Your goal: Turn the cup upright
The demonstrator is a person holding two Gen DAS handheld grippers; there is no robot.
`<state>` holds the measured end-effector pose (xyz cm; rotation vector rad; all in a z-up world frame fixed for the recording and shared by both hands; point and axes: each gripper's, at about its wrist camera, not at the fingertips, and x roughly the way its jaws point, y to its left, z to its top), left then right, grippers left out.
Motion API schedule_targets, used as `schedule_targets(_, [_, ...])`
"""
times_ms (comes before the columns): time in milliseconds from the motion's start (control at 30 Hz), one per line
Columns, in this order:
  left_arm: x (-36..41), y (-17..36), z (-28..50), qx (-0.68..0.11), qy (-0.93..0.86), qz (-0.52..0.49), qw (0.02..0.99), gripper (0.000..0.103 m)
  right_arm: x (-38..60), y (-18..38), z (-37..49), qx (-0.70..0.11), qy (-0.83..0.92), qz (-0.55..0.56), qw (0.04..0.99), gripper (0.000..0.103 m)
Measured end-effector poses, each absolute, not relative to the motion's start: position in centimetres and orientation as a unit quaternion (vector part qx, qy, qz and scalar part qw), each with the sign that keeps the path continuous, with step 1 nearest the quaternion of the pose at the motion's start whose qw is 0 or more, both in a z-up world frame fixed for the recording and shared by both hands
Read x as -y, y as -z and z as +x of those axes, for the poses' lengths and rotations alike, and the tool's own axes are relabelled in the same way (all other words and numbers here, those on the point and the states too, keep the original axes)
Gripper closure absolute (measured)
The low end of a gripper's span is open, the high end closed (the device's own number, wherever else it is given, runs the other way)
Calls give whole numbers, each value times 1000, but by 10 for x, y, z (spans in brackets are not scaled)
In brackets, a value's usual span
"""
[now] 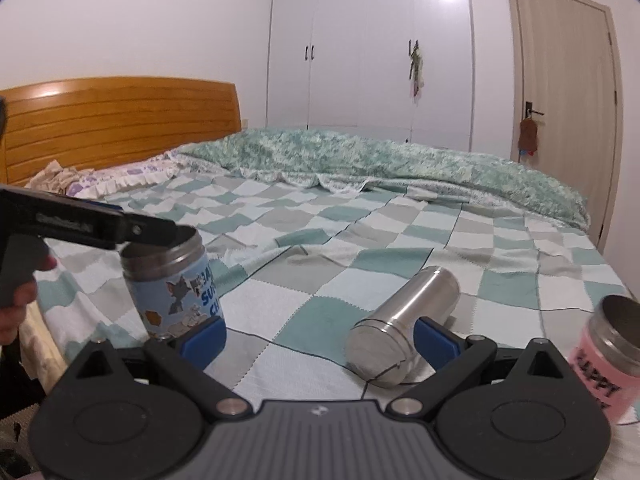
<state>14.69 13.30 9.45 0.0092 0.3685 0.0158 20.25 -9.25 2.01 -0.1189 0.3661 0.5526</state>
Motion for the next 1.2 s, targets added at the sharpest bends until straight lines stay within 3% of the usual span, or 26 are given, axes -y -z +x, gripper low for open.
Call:
schedule_targets(133, [-106, -103, 98, -109, -20, 27, 993, 0, 113, -28, 179, -164, -263, -42, 950, 2])
schedule_targets(300, [-74, -87, 54, -82, -28, 28, 996, 0, 145, -28, 142, -137, -243, -22, 960, 0])
schedule_targets(733, [-45, -14, 15, -105, -51, -27, 993, 0, 190, 22, 69, -101, -171, -26, 980, 0])
schedule_targets(1200, [-33, -2, 9, -83, -57, -7, 995, 0, 211, 41, 56, -66, -132, -13, 989, 0])
